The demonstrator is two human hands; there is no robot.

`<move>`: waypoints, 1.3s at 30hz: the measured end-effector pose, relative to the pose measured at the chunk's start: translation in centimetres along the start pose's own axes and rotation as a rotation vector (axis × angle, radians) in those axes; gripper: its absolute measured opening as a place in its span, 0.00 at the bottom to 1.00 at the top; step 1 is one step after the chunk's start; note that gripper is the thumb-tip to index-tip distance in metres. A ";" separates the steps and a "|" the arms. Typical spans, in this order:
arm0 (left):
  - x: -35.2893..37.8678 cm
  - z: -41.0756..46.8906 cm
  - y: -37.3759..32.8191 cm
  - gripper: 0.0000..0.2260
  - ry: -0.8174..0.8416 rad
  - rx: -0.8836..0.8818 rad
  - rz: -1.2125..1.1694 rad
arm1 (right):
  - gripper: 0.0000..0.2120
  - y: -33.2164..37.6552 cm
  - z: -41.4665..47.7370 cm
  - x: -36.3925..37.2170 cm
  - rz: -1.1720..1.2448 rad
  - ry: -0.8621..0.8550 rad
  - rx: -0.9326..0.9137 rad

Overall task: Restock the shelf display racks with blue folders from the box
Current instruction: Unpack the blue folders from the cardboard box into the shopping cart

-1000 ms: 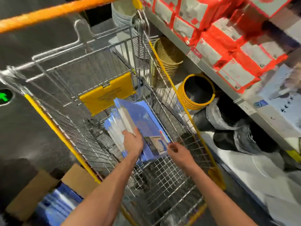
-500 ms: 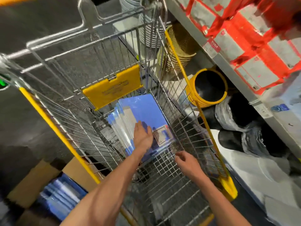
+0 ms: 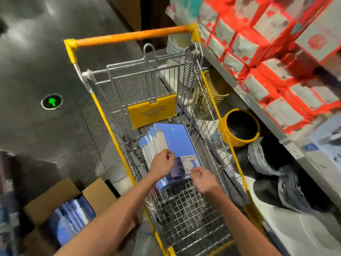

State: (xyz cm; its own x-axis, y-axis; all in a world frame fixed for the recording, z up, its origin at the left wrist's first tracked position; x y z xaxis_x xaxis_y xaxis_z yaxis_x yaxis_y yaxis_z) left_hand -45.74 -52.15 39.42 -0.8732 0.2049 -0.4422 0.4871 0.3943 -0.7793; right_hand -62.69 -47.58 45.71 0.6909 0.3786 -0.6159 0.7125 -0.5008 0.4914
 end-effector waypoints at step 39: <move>-13.4 -52.7 37.6 0.07 -0.624 -0.482 -0.252 | 0.12 -0.4 -32.8 41.6 -0.212 0.560 -0.355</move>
State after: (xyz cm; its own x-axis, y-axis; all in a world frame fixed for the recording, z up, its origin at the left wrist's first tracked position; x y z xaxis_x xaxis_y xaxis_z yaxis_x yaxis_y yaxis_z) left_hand -16.52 7.15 39.50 -0.7178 -0.4200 -0.5553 0.0940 0.7318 -0.6751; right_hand -30.23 -6.10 40.02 0.4234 0.8326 -0.3570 0.7698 -0.1229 0.6264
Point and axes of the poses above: each hand's wrist, its own z-axis towards the middle knuckle, its own x-axis out of the palm, y = z × x, the point moved 1 cm from there along z, towards the middle knuckle, and after that the axes turned 3 degrees about -y, right-handed, at the moved point
